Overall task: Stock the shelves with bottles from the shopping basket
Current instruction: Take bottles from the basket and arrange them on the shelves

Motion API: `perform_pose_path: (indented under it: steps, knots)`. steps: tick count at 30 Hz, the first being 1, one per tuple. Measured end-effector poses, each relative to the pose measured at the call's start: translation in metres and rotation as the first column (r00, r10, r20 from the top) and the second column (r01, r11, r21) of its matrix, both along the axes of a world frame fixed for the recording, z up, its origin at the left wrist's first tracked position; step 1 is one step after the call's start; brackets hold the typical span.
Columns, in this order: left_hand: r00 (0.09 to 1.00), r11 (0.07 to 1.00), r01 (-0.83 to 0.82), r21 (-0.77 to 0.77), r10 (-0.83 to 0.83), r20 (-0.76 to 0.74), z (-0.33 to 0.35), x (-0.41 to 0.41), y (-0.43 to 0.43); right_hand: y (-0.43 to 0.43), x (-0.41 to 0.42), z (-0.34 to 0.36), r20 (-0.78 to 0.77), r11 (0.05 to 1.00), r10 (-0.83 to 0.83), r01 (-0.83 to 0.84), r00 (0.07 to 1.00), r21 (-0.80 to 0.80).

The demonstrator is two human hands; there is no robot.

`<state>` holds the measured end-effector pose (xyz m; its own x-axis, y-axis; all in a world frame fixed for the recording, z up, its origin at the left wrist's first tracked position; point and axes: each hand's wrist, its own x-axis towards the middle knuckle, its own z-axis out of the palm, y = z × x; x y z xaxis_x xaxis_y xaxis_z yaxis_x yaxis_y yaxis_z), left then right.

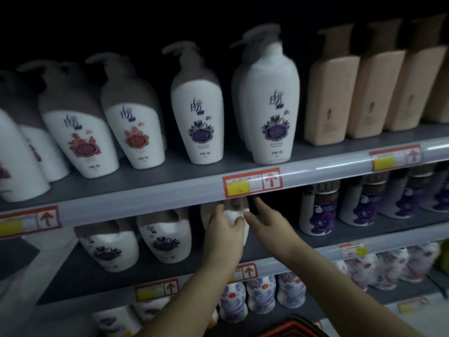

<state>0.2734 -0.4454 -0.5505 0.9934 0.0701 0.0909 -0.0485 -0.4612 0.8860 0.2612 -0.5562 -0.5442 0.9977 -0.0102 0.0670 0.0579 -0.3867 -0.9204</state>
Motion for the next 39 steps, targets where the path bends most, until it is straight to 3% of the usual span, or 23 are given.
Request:
perform_pose_path:
  steps: [3, 5, 9, 13, 17, 23, 27, 30, 36, 39]
  knots:
    - [0.992, 0.990, 0.121, 0.074, -0.118, -0.051, 0.020, -0.021, -0.005, -0.011, -0.023, 0.014, -0.022, 0.996, 0.042, -0.043, 0.999, -0.073]
    - [0.990, 0.986, 0.139, 0.094, -0.140, 0.005, 0.039, -0.036, -0.009, -0.023, -0.034, 0.026, 0.020, 0.994, 0.024, -0.022, 1.000, -0.110]
    - [0.964, 0.985, 0.147, -0.088, -0.123, 0.237, 0.087, -0.038, -0.026, -0.043, -0.041, 0.065, 0.215, 0.995, -0.086, 0.096, 0.973, -0.040]
    - [0.928, 0.956, 0.134, -0.260, -0.029, 0.371, 0.132, -0.002, -0.048, -0.052, -0.024, 0.108, 0.359, 0.954, -0.292, 0.244, 0.886, 0.174]
    - [0.948, 0.971, 0.121, -0.208, -0.051, 0.313, 0.149, 0.042, -0.063, -0.058, 0.019, 0.135, 0.204, 0.893, -0.337, 0.243, 0.919, 0.379]
    - [0.964, 0.882, 0.195, -0.430, -0.090, 0.252, 0.133, 0.086, -0.070, -0.053, 0.072, 0.146, -0.086, 0.692, -0.196, 0.200, 0.977, 0.693]
    - [0.945, 0.825, 0.261, -0.502, -0.113, 0.306, 0.124, 0.094, -0.075, -0.047, 0.093, 0.145, -0.036, 0.671, -0.242, 0.194, 0.970, 0.716]
    - [0.933, 0.818, 0.272, -0.507, -0.096, 0.347, 0.119, 0.096, -0.075, -0.047, 0.097, 0.137, -0.012, 0.708, -0.253, 0.193, 0.968, 0.679]
    - [0.931, 0.858, 0.233, -0.457, -0.062, 0.359, 0.118, 0.092, -0.073, -0.048, 0.095, 0.136, 0.011, 0.723, -0.252, 0.180, 0.968, 0.667]
    - [0.906, 0.913, 0.161, -0.374, 0.013, 0.422, 0.122, 0.079, -0.059, -0.040, 0.084, 0.139, 0.164, 0.780, -0.401, 0.241, 0.901, 0.577]
